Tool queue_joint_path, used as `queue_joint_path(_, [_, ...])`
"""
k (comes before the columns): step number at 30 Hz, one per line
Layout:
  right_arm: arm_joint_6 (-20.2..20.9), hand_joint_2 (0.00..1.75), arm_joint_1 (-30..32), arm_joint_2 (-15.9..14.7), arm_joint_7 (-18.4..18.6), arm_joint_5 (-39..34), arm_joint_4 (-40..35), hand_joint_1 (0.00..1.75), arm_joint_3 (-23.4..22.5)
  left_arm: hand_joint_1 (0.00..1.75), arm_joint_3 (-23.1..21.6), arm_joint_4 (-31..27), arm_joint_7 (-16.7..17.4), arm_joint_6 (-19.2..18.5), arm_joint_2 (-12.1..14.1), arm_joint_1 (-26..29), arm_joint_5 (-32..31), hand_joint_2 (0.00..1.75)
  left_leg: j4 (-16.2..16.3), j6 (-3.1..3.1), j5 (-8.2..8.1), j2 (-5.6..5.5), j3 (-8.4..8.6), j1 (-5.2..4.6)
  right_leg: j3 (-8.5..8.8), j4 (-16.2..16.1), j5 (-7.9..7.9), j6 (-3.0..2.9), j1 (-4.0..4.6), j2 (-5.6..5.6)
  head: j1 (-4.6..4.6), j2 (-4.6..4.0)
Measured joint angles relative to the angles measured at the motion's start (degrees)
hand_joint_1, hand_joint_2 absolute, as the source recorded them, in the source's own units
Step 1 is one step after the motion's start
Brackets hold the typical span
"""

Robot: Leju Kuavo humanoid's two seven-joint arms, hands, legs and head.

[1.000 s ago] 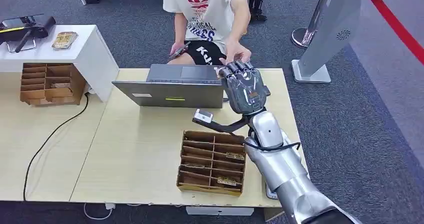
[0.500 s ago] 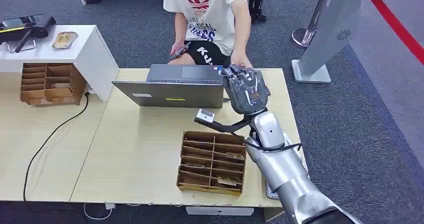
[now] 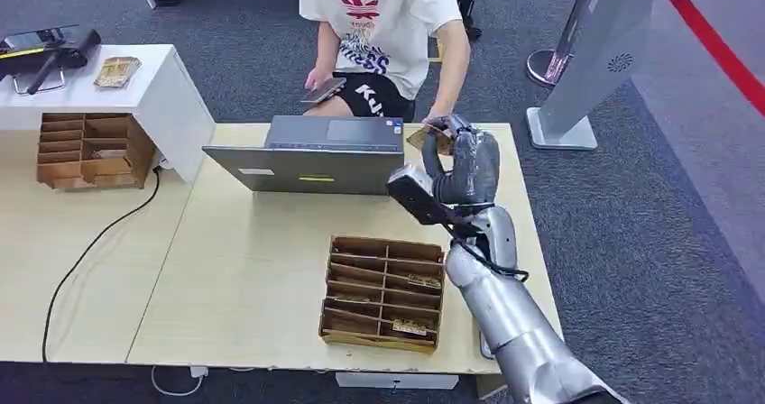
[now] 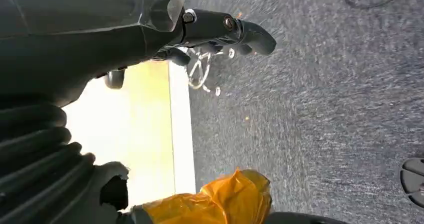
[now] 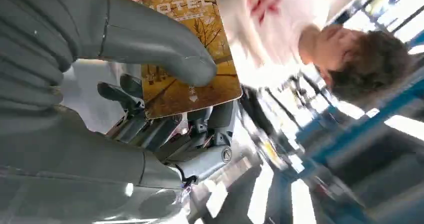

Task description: Pass the card to the sensor for recognition and then transmit it.

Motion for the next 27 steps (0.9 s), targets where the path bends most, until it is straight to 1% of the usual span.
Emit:
queue_joint_path(2, [4.4,1.75,2.3,0.0,-0.1,-7.9,-4.5,1.75,0.0,0.00,0.0,0.0,0.0,0.2,-0.1,0.0,0.6,1.75,0.0,0.00,-0.01,0.00,-0.01,0.00,-0.02,0.0,-0.01,0.00,0.00,0.00,0.00,0.00])
queue_joint_path(6, [11.3,1.75,6.5,-0.2,0.1,-20.2,-12.8,1.75,0.0,0.00,0.0,0.0,-0.1,0.9,-0.4,0.0,1.3,1.75,0.0,0.00,-0.01,0.00,-0.02,0.00,-0.05,0.0,-0.02,0.02,0.00,0.00,0.00,0.00])
queue_joint_path(9, [15.0,1.75,9.1,-0.7,0.2,-26.7,-17.0,1.75,0.0,0.00,0.0,0.0,-0.1,1.1,-0.5,0.0,1.5,1.75,0.0,0.00,-0.01,0.00,-0.02,0.00,-0.04,0.0,-0.02,0.02,0.00,0.00,0.00,0.00])
queue_joint_path(12, [17.5,1.75,11.2,-1.4,0.2,-31.6,-19.9,1.75,0.0,0.00,0.0,0.0,-0.1,1.2,-0.5,0.0,1.4,1.75,0.0,0.00,-0.01,0.01,-0.02,0.00,-0.04,0.0,-0.02,0.02,0.00,0.01,0.00,0.00])
queue_joint_path(15, [18.7,1.75,13.2,-2.3,0.4,-34.0,-22.4,1.75,0.0,0.00,0.0,0.0,-0.1,1.1,-0.5,0.0,0.9,1.75,0.0,0.00,-0.01,0.01,-0.02,0.00,-0.04,0.0,-0.02,0.02,0.00,0.01,0.00,0.00])
queue_joint_path(20, [18.9,1.75,15.6,-3.8,0.6,-34.7,-25.0,1.75,0.0,0.00,0.0,0.0,0.1,1.0,-0.5,0.0,0.0,1.75,0.0,0.00,-0.01,0.02,-0.02,-0.01,-0.05,0.0,-0.02,0.02,0.00,0.02,0.00,0.00])
queue_joint_path(27, [17.5,1.75,19.7,-6.8,0.7,-34.9,-28.4,1.75,-0.6,0.00,-1.3,0.0,0.7,0.6,-0.4,-0.1,-1.8,1.75,0.0,-0.02,-0.04,0.01,-0.04,-0.01,-0.05,0.0,-0.03,0.02,0.00,0.02,0.00,0.00])
